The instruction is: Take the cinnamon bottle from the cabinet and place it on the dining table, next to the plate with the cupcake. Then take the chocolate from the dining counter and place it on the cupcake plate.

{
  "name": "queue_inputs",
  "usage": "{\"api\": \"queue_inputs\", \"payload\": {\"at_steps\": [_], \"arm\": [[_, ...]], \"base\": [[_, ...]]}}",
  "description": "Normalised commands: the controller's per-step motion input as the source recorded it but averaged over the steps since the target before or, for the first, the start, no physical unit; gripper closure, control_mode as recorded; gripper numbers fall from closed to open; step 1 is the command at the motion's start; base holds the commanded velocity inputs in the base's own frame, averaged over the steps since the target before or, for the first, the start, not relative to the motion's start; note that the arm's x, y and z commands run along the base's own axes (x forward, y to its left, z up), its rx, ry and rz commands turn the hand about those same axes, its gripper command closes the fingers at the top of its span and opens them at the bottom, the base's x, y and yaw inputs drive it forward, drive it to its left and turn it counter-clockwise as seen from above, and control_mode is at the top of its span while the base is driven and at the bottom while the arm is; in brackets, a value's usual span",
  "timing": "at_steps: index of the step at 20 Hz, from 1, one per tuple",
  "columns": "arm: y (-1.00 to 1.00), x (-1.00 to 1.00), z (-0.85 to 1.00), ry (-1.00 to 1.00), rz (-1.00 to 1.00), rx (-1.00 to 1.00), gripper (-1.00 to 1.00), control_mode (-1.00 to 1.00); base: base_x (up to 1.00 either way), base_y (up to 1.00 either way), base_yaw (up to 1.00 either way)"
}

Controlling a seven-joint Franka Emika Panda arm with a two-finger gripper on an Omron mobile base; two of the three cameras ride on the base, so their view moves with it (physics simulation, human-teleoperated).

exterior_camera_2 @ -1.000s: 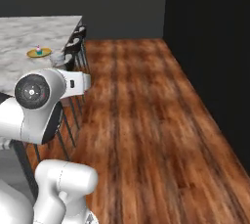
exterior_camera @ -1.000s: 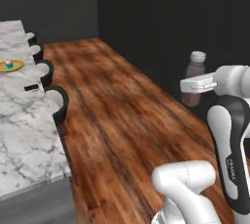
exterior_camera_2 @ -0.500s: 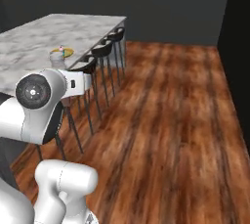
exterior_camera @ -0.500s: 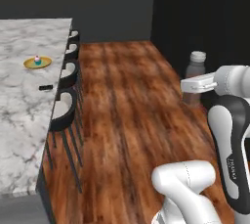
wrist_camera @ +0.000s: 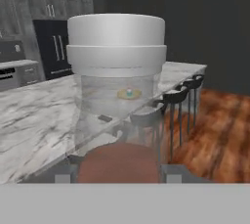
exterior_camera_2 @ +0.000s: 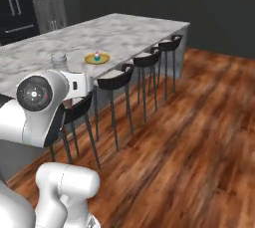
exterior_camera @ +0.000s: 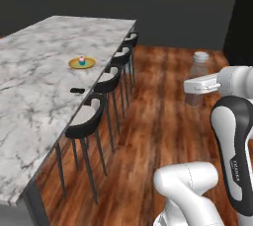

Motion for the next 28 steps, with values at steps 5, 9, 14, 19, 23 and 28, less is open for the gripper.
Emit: {"api": "queue_inputs", "payload": {"at_steps": [5, 9, 14, 19, 23, 28], "arm": [[0.0, 0.0, 0.0, 0.0, 0.0, 0.0, 1.0, 1.0], [0.0, 0.0, 0.0, 0.0, 0.0, 0.0, 1.0, 1.0], [0.0, 0.0, 0.0, 0.0, 0.0, 0.0, 1.0, 1.0], [0.0, 0.0, 0.0, 0.0, 0.0, 0.0, 1.0, 1.0], [0.0, 0.0, 0.0, 0.0, 0.0, 0.0, 1.0, 1.0], [0.0, 0.0, 0.0, 0.0, 0.0, 0.0, 1.0, 1.0]], "base": [[0.59, -0.56, 0.61], [0.54, -0.73, 0.54], [0.42, -0.97, 0.42], [0.31, -1.0, 0.37], [0.23, -0.99, 0.44], [0.34, -0.85, 0.51]]}}
